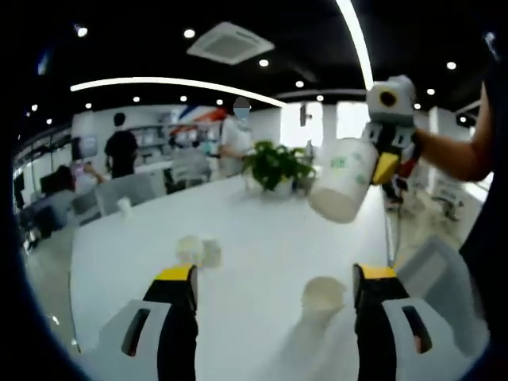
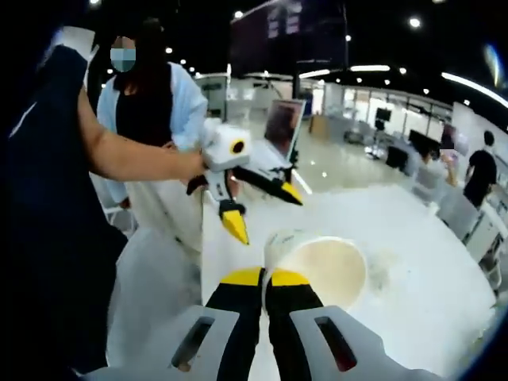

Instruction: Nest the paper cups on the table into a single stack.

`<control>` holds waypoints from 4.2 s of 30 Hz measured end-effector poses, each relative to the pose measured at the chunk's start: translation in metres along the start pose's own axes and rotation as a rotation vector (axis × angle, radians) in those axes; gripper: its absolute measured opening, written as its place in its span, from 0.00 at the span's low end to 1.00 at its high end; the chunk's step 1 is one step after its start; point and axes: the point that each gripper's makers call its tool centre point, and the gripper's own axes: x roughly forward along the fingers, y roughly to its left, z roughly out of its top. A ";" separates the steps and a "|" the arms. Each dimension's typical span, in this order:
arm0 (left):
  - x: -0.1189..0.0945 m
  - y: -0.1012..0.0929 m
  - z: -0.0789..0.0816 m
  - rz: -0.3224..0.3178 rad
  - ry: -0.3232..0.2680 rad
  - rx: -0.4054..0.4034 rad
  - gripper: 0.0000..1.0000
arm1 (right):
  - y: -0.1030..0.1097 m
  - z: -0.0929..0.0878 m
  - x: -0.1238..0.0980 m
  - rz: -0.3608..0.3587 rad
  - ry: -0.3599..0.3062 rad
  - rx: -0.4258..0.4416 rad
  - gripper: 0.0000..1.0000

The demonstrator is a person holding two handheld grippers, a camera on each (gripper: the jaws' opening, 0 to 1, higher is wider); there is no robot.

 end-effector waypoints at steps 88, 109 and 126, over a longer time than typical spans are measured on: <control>-0.053 0.020 -0.083 0.234 0.079 -0.104 0.98 | 0.007 -0.096 0.054 -0.029 0.730 -0.059 0.00; -0.048 0.029 -0.090 0.239 0.093 -0.113 0.98 | 0.007 -0.107 0.065 -0.007 0.751 -0.035 0.00; -0.046 0.033 -0.092 0.249 0.086 -0.123 0.95 | 0.013 -0.115 0.072 0.017 0.758 -0.008 0.00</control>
